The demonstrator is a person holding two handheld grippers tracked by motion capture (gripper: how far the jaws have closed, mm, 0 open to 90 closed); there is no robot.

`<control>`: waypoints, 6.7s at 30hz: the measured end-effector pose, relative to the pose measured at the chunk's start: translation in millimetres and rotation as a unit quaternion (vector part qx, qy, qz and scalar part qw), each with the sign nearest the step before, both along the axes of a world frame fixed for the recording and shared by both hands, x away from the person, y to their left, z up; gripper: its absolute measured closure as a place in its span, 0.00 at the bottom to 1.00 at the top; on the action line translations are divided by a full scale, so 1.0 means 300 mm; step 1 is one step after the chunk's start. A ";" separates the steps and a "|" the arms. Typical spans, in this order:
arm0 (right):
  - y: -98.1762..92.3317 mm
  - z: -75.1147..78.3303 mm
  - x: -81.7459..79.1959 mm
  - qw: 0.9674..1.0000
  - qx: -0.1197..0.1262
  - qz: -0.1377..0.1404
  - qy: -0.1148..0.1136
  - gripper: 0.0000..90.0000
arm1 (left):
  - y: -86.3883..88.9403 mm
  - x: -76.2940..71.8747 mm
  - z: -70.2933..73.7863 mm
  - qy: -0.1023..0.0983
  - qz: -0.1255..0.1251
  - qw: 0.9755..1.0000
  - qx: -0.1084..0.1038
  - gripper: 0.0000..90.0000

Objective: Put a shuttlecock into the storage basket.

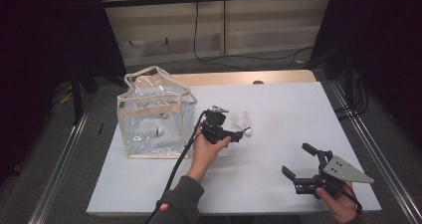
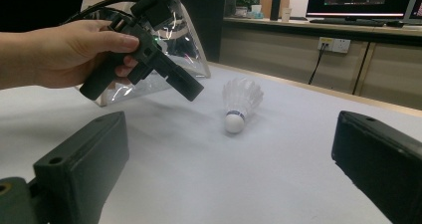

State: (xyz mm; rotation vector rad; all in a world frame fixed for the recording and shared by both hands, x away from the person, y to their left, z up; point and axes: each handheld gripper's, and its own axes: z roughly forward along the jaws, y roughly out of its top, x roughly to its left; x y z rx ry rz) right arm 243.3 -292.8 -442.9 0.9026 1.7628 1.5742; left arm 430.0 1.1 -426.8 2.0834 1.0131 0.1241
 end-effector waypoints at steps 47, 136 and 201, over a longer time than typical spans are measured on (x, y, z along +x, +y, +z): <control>-0.005 0.003 -0.002 1.000 0.002 -0.001 -0.003 0.01 | -0.105 0.051 -0.044 -0.002 0.025 1.000 0.018 0.09; -0.013 0.005 -0.004 1.000 0.004 -0.003 -0.007 0.01 | -0.111 0.058 -0.016 0.027 -0.045 0.998 0.022 0.71; 0.003 0.004 0.002 1.000 0.000 0.005 -0.005 0.01 | 0.051 0.060 0.260 0.050 -0.104 0.993 0.040 0.73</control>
